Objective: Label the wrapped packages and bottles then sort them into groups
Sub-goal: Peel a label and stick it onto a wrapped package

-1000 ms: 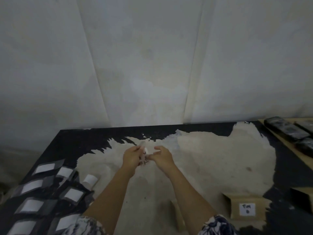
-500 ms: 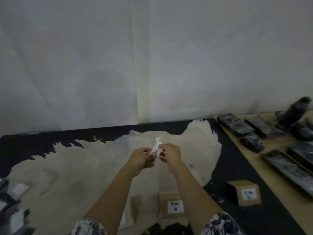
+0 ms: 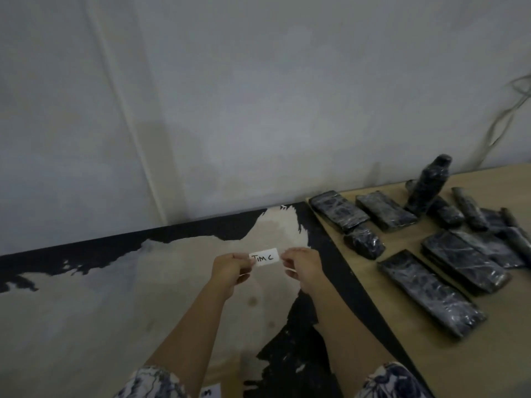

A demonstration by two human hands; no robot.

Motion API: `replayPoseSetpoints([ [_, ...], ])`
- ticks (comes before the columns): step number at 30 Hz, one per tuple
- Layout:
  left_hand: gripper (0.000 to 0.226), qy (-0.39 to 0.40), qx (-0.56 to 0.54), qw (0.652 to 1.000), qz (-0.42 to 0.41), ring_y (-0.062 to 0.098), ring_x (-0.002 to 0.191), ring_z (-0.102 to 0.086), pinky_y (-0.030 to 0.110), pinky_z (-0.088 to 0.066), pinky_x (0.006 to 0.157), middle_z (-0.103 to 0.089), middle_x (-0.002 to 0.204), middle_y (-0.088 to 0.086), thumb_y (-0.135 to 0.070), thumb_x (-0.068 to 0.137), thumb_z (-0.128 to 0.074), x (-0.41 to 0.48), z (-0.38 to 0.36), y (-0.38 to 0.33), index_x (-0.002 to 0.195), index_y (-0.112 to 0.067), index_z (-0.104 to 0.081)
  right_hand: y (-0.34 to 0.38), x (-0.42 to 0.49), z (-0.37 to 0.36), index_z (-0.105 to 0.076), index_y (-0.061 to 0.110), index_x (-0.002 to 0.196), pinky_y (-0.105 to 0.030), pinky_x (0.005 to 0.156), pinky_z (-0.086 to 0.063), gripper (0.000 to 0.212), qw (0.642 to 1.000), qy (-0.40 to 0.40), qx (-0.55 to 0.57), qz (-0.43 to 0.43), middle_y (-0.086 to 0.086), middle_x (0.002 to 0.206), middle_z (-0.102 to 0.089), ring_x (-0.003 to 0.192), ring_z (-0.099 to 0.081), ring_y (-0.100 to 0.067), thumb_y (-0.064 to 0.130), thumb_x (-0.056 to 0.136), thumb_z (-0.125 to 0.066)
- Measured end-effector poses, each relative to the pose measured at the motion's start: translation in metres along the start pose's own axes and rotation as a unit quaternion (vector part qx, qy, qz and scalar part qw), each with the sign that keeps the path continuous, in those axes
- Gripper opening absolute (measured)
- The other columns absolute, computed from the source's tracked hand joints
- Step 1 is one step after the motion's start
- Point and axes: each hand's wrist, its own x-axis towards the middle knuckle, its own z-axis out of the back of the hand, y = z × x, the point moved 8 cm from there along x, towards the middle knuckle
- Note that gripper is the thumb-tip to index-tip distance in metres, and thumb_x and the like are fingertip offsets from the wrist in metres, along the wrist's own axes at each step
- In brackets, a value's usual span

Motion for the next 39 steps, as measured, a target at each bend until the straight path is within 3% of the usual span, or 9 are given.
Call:
replayPoseSetpoints([
  [3,0.012,-0.015,-0.033,0.999,-0.006,0.016,0.061,-0.055,0.021,-0.05,0.051,-0.062,0.072,0.013,0.004,0.077,-0.07,0.025,-0.041,-0.009,0.074,-0.005,-0.062,0.02,0.028,0.031,-0.064,0.008,0.086,-0.027,0.063,-0.048,0.008,0.999,-0.007,-0.026,0.018,-0.009,0.078,-0.064,0.071,-0.057,-0.018,0.001,0.083,-0.062],
  [11,0.006,-0.038,-0.036,0.999,0.012,0.02,0.077,-0.059,0.033,-0.054,0.081,-0.068,0.088,0.015,-0.002,0.081,-0.068,0.062,-0.14,-0.027,0.083,-0.007,-0.068,0.054,0.082,0.102,-0.064,0.011,0.085,-0.023,0.064,-0.048,0.005,0.999,-0.017,-0.039,0.018,-0.006,0.08,-0.063,0.073,-0.056,-0.013,0.006,0.086,-0.061],
  [17,0.011,-0.051,0.017,0.998,-0.017,0.014,0.07,-0.057,0.023,-0.048,0.062,-0.065,0.088,0.011,-0.006,0.084,-0.066,0.075,-0.192,-0.04,0.095,-0.005,-0.067,0.059,0.105,0.141,-0.061,0.011,0.066,-0.023,0.051,-0.04,0.02,0.996,-0.059,-0.054,0.03,-0.005,0.066,-0.058,0.057,-0.049,-0.013,0.004,0.084,-0.058],
  [20,0.004,-0.06,0.071,0.993,-0.066,0.02,0.078,-0.06,0.028,-0.05,0.07,-0.068,0.095,0.015,-0.008,0.083,-0.068,0.087,-0.214,-0.061,0.086,-0.008,-0.065,0.07,0.121,0.154,-0.069,0.005,0.076,-0.031,0.062,-0.049,0.014,0.988,-0.105,-0.095,0.061,-0.008,0.076,-0.065,0.07,-0.058,-0.019,0.009,0.084,-0.058],
  [22,0.006,-0.069,0.126,0.984,-0.102,0.025,0.087,-0.063,0.035,-0.052,0.08,-0.069,0.095,0.014,-0.011,0.082,-0.07,0.098,-0.231,-0.074,0.078,-0.011,-0.065,0.073,0.135,0.163,-0.071,0.015,0.082,-0.039,0.078,-0.053,0.015,0.977,-0.146,-0.142,0.055,-0.007,0.087,-0.067,0.088,-0.06,-0.028,0.02,0.085,-0.057],
  [25,0.009,-0.069,0.206,0.966,-0.137,0.022,0.087,-0.061,0.035,-0.052,0.082,-0.069,0.093,0.012,-0.015,0.082,-0.071,0.109,-0.254,-0.089,0.076,-0.01,-0.067,0.075,0.152,0.176,-0.07,0.026,0.087,-0.046,0.095,-0.039,0.014,0.965,-0.18,-0.192,0.018,-0.005,0.101,-0.063,0.106,-0.052,-0.032,0.03,0.086,-0.057],
  [29,0.019,-0.053,0.323,0.934,-0.147,0.022,0.089,-0.06,0.033,-0.05,0.079,-0.069,0.103,0.013,-0.023,0.083,-0.071,0.132,-0.286,-0.096,0.082,-0.004,-0.072,0.071,0.179,0.194,-0.07,0.019,0.094,-0.045,0.1,-0.032,0.016,0.965,-0.16,-0.201,-0.049,-0.011,0.113,-0.057,0.113,-0.041,-0.033,0.026,0.09,-0.056],
  [34,0.023,-0.046,0.338,0.934,-0.11,0.03,0.122,-0.047,0.041,-0.041,0.103,-0.051,0.137,0.007,-0.023,0.075,-0.078,0.167,-0.305,-0.097,0.061,-0.011,-0.066,0.074,0.213,0.198,-0.069,0.013,0.09,-0.039,0.095,-0.037,0.014,0.981,-0.1,-0.151,-0.062,-0.011,0.103,-0.065,0.103,-0.052,-0.03,0.021,0.09,-0.058],
  [39,0.023,-0.009,0.304,0.952,-0.043,0.026,0.106,-0.056,0.033,-0.046,0.089,-0.063,0.11,0.011,-0.021,0.075,-0.078,0.19,-0.312,-0.088,0.083,-0.001,-0.071,0.085,0.238,0.201,-0.067,-0.001,0.104,-0.033,0.078,-0.053,0.02,0.988,-0.076,-0.121,-0.051,-0.016,0.103,-0.067,0.087,-0.062,-0.027,0.008,0.091,-0.056],
])
